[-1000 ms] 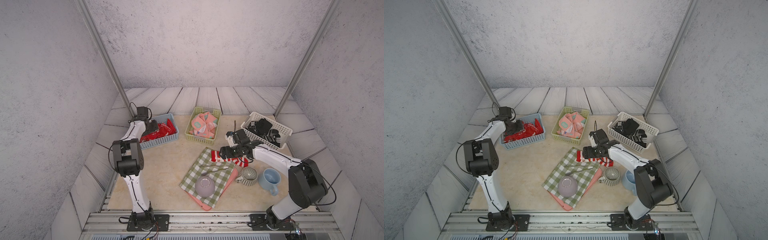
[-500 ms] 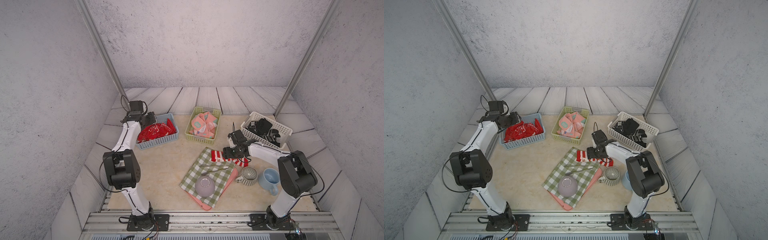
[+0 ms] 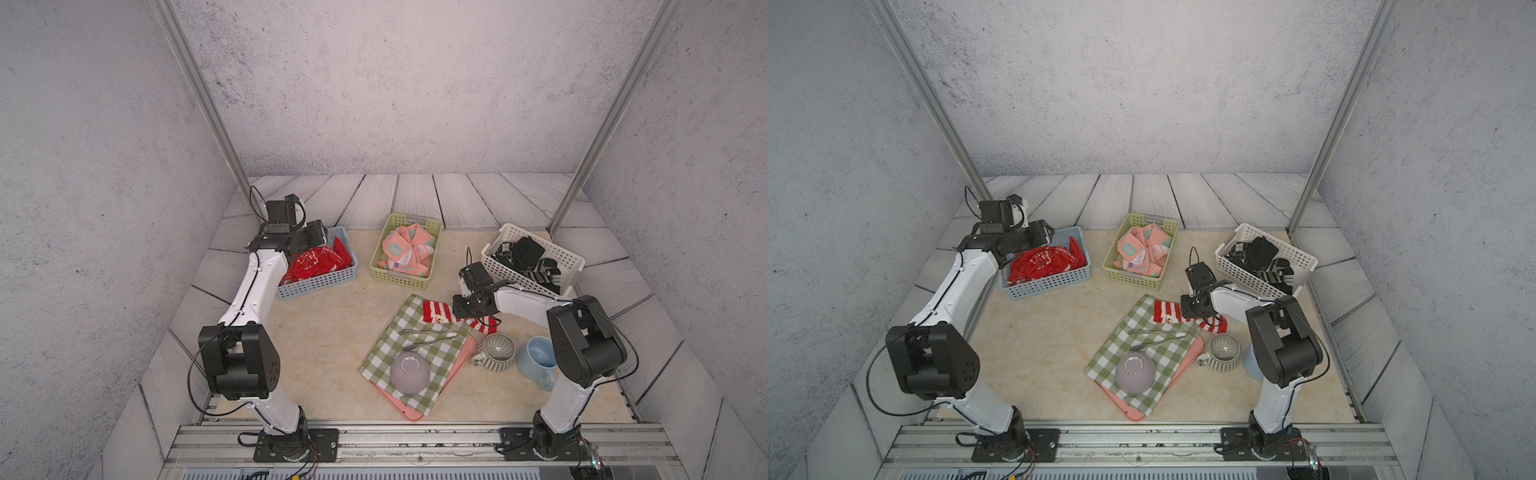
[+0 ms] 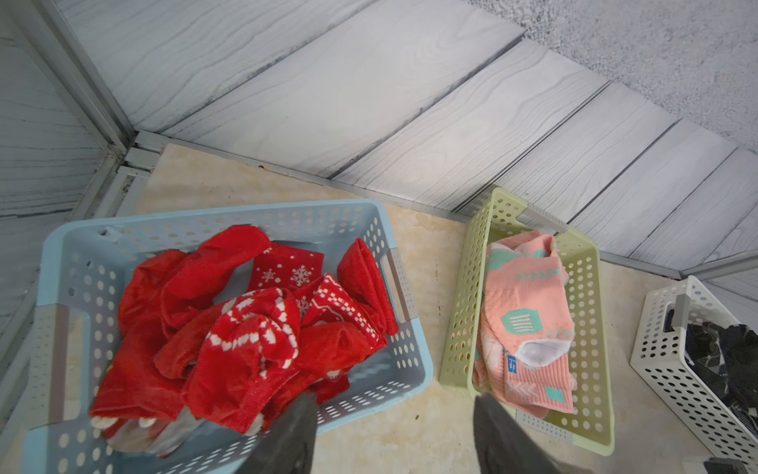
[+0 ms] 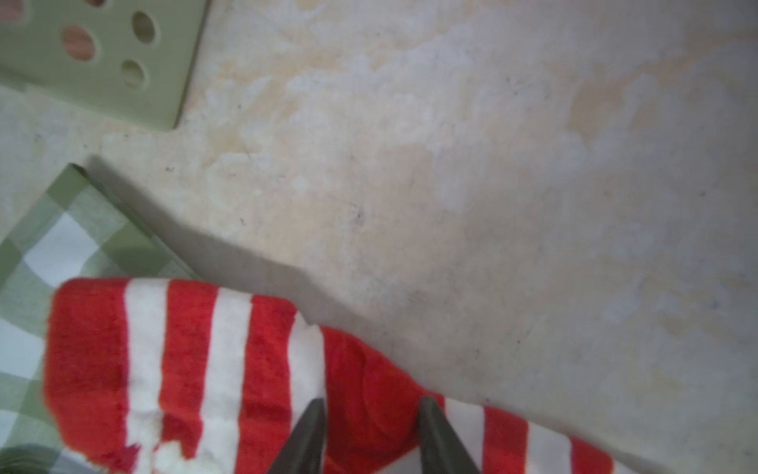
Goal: Sort the socks into the basket by color
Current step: Pick up the sock from the center of the board.
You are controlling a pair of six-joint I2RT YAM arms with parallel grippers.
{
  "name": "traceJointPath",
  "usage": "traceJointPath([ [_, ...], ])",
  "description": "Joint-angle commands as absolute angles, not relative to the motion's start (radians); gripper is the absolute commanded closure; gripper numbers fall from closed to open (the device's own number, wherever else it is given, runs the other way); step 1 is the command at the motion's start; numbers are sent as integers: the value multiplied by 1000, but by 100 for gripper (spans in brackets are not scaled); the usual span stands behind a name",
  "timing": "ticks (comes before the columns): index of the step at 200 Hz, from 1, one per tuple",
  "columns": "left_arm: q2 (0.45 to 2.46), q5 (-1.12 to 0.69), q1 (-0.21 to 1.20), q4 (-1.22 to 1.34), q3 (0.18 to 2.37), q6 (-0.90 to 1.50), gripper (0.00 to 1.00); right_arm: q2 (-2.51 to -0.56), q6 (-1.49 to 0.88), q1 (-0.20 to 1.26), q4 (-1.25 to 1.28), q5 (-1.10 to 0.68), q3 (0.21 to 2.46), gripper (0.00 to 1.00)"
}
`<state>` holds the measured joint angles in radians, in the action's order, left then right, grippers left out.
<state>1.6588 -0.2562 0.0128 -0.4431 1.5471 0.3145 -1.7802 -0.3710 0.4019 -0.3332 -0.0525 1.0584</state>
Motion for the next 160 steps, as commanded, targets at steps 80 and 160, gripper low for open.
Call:
traceJointPath([
  [80,1547,-283,100,-432,1494,298,37,-1704,-373,394,-345,-53,1052,100],
  [160,1433,-378,265,-345,1345,320,37,-1507,-399,393,-351,-117,1037,100],
])
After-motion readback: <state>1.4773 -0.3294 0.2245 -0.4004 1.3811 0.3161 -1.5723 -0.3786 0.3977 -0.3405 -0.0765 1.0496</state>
